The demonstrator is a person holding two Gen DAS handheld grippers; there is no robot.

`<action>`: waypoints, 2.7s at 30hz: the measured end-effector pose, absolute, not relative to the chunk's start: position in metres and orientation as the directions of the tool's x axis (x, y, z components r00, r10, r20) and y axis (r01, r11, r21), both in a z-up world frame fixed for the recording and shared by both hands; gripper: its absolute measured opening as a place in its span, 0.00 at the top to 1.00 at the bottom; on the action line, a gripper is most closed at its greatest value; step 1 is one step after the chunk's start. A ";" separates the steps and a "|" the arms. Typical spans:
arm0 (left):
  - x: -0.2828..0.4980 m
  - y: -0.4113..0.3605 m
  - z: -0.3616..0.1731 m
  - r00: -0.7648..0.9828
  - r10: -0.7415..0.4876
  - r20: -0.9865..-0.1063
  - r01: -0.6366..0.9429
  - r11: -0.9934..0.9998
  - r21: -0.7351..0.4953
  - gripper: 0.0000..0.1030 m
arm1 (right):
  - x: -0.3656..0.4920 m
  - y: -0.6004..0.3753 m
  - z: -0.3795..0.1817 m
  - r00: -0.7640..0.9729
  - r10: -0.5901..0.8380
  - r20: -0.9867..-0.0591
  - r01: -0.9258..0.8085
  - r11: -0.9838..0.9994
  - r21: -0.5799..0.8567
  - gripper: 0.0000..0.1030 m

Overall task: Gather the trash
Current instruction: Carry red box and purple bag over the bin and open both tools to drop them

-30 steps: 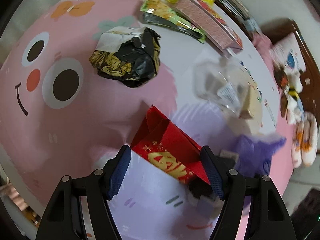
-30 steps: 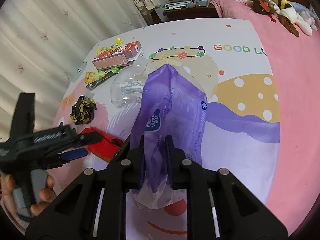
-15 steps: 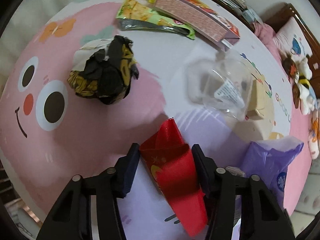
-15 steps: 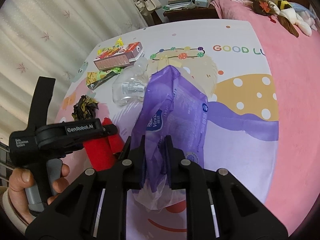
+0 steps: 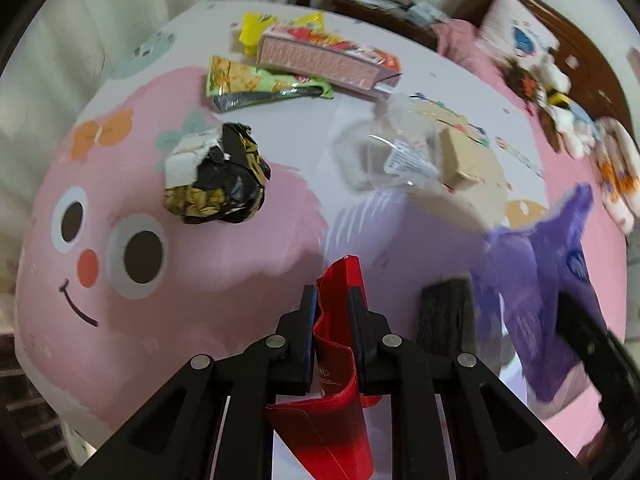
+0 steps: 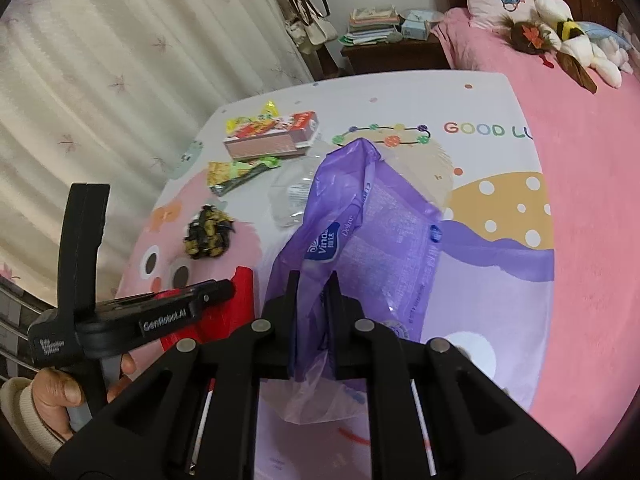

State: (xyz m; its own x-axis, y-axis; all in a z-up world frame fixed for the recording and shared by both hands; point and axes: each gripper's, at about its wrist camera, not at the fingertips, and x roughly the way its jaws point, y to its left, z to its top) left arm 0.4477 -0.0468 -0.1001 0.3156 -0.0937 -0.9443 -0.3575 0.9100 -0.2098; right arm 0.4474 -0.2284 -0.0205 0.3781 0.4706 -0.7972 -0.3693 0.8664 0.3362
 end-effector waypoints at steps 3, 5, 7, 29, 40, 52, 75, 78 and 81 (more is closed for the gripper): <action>0.412 -0.035 -0.074 0.351 -0.098 -0.931 -0.286 0.936 -0.207 0.86 | 0.429 -0.223 -0.010 0.388 0.480 -0.787 -0.372 0.863 0.343 0.92; 0.391 -0.030 -0.059 0.373 -0.110 -0.921 -0.243 0.947 -0.212 0.86 | 0.412 -0.219 -0.002 0.395 0.486 -0.779 -0.373 0.860 0.348 0.92; 0.369 -0.024 -0.045 0.389 -0.123 -0.913 -0.205 0.955 -0.216 0.86 | 0.394 -0.214 0.004 0.402 0.489 -0.774 -0.377 0.859 0.347 0.92; 0.103 0.070 -0.003 0.433 -0.270 -0.860 0.124 0.963 -0.240 0.86 | 0.106 -0.114 -0.005 0.473 0.373 -0.798 -0.252 0.925 0.283 0.92; 0.039 0.061 -0.049 0.336 -0.312 -0.889 0.162 0.949 -0.272 0.86 | 0.033 -0.119 -0.046 0.412 0.309 -0.857 -0.133 0.951 0.279 0.92; 0.034 0.013 -0.151 0.284 -0.250 -0.925 0.110 0.967 -0.228 0.86 | 0.024 -0.151 -0.172 0.274 0.309 -0.911 -0.039 0.950 0.311 0.92; 0.075 -0.029 -0.441 0.299 -0.167 -0.940 -0.027 0.983 -0.183 0.59 | 0.088 -0.181 -0.463 0.189 0.325 -0.927 0.008 0.943 0.333 0.90; 0.079 -0.022 -0.453 0.304 -0.164 -0.938 -0.044 0.982 -0.186 0.44 | 0.093 -0.184 -0.476 0.194 0.317 -0.928 0.020 0.945 0.327 0.68; 0.085 -0.012 -0.460 0.291 -0.156 -0.944 -0.065 0.981 -0.182 0.42 | 0.096 -0.186 -0.480 0.207 0.321 -0.924 0.028 0.942 0.334 0.56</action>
State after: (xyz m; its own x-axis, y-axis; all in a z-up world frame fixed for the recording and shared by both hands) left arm 0.0852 -0.0120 -0.4595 0.2906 -0.1559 -0.9440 -0.0646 0.9812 -0.1820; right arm 0.0961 -0.1865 -0.4804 0.2071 0.3210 -0.9242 0.0277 0.9423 0.3335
